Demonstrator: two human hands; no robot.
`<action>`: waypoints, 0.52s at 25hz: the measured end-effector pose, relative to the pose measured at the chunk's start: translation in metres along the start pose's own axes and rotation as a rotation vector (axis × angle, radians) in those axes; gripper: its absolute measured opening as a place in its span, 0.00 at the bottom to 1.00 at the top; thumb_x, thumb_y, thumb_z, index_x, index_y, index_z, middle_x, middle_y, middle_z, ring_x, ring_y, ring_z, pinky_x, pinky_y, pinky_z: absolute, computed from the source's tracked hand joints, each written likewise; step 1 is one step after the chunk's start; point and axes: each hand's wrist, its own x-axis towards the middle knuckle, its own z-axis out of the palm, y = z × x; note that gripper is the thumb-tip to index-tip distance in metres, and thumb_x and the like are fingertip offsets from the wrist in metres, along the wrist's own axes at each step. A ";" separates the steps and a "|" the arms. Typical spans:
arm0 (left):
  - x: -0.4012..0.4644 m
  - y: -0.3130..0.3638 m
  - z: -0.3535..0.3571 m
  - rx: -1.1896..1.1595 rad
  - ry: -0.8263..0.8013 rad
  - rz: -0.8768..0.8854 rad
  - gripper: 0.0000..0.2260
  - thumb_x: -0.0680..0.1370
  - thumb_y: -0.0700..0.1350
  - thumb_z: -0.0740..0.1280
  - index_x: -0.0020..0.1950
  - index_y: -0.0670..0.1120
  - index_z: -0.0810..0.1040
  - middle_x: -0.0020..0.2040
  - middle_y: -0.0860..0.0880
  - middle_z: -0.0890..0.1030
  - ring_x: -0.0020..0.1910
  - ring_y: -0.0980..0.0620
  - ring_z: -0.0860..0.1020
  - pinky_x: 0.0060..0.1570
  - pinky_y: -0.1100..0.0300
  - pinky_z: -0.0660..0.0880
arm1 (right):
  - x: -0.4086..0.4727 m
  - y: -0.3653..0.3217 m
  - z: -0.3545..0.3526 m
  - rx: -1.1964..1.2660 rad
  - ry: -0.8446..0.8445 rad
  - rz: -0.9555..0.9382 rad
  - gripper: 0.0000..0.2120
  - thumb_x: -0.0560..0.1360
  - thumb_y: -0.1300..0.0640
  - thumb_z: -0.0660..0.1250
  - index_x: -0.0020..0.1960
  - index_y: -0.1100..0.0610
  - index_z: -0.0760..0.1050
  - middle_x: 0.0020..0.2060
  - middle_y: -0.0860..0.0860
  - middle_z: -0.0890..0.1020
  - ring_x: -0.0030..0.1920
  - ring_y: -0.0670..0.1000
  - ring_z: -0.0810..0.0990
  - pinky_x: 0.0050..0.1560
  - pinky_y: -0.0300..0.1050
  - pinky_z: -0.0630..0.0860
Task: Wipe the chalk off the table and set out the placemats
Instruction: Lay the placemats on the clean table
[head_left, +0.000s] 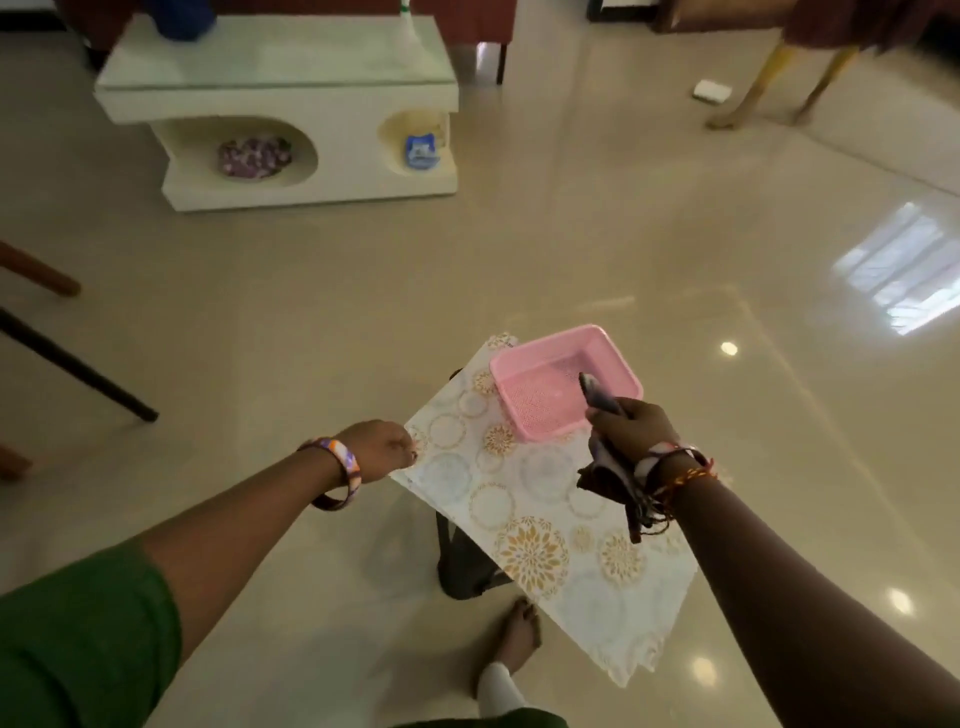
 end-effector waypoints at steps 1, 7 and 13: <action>0.017 -0.005 0.017 -0.161 0.053 -0.122 0.19 0.79 0.48 0.61 0.68 0.43 0.69 0.65 0.45 0.73 0.63 0.42 0.73 0.60 0.55 0.69 | 0.025 0.001 0.000 0.041 -0.012 0.048 0.11 0.76 0.56 0.67 0.56 0.58 0.78 0.38 0.54 0.79 0.40 0.54 0.76 0.48 0.47 0.75; 0.065 -0.011 0.121 -0.977 0.175 -0.823 0.37 0.73 0.53 0.70 0.74 0.39 0.56 0.72 0.39 0.63 0.69 0.41 0.65 0.66 0.45 0.66 | 0.147 0.005 0.017 0.306 0.026 0.340 0.15 0.76 0.48 0.65 0.51 0.61 0.73 0.42 0.58 0.80 0.45 0.60 0.80 0.48 0.59 0.79; 0.075 0.031 0.159 -1.572 -0.006 -0.826 0.34 0.71 0.58 0.70 0.72 0.47 0.64 0.73 0.44 0.63 0.71 0.42 0.64 0.66 0.44 0.65 | 0.175 0.021 0.041 -0.126 -0.036 0.141 0.30 0.75 0.43 0.60 0.70 0.60 0.64 0.60 0.58 0.75 0.59 0.61 0.75 0.59 0.58 0.73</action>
